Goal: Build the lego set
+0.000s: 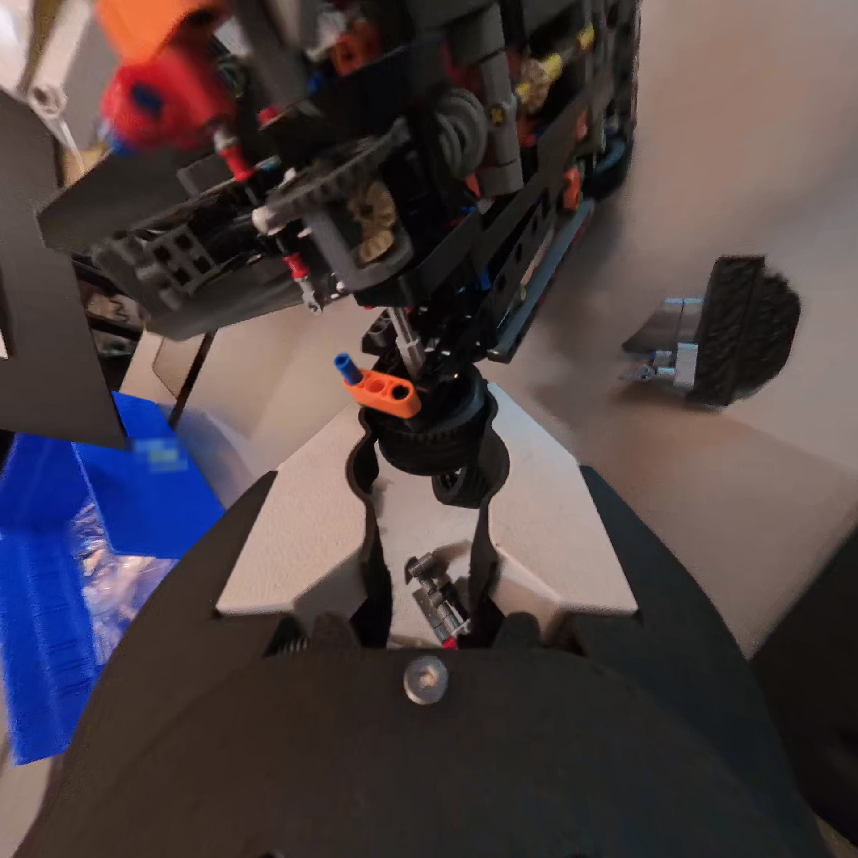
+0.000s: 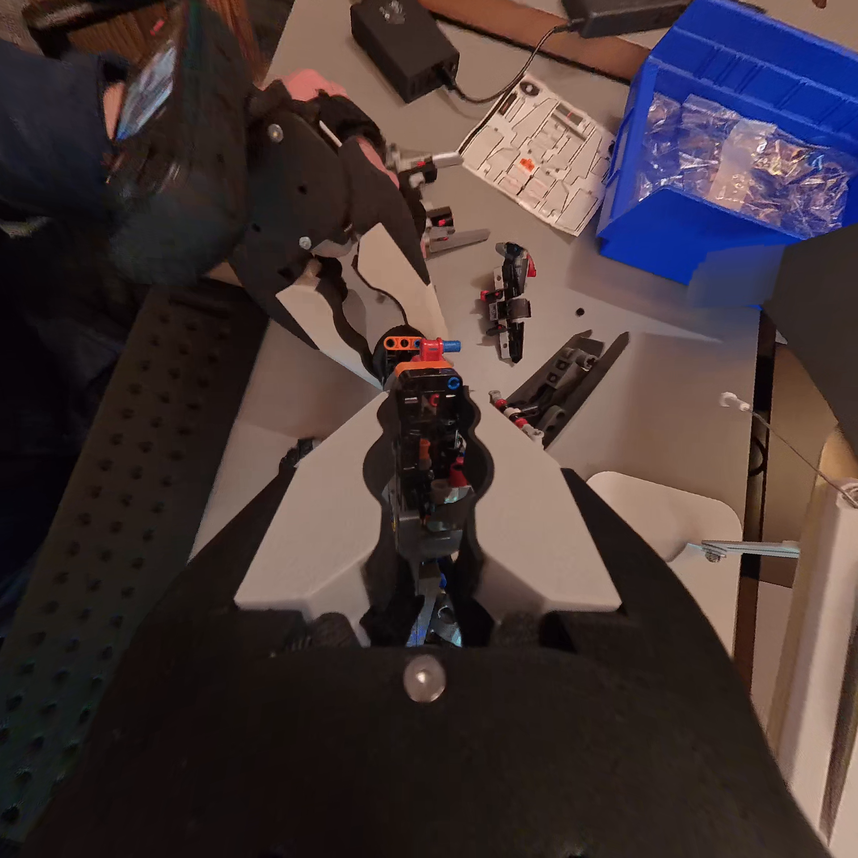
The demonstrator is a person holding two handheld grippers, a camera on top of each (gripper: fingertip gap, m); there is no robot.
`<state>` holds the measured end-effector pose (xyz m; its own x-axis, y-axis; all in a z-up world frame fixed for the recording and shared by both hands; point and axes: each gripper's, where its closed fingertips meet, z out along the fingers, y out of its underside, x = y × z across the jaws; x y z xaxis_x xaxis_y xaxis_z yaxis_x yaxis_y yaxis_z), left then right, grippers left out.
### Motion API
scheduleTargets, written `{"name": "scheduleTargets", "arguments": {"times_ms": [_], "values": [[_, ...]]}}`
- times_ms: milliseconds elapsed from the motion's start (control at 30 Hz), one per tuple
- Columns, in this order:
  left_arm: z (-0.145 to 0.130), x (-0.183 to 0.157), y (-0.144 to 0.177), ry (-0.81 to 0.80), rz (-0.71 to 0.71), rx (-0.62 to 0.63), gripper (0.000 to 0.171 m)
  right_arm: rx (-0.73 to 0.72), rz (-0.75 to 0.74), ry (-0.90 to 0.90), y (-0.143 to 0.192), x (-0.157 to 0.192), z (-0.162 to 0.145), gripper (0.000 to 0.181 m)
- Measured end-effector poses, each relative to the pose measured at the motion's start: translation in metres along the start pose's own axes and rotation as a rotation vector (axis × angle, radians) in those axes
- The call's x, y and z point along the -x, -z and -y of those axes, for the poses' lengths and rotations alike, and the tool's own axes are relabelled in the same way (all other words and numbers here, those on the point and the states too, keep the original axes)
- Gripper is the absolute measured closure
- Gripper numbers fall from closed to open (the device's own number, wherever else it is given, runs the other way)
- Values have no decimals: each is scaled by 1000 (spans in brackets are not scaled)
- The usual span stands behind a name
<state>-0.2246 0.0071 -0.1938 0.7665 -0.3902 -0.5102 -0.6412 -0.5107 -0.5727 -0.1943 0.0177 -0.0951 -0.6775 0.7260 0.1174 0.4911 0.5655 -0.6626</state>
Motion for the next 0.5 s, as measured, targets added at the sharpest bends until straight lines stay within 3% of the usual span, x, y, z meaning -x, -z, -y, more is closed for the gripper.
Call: {"name": "scheduleTargets", "arguments": {"times_ms": [333, 400, 433, 467, 500], "values": [[1, 0, -5, 156, -69, -67, 133, 6, -50, 1, 11, 2, 0, 159], [-52, 8, -17, 143, -10, 155, 134, -22, -69, -17, 30, -4, -3, 158], [-58, 3, -19, 236, -63, 85, 133, -47, -70, -28, 38, -6, -3, 159], [-45, 0, -12, 301, -95, -19, 134, -56, -70, -29, 39, -7, -4, 158], [-33, -1, -6, 257, -71, -52, 133, -50, -71, -30, 37, -8, -4, 158]]}}
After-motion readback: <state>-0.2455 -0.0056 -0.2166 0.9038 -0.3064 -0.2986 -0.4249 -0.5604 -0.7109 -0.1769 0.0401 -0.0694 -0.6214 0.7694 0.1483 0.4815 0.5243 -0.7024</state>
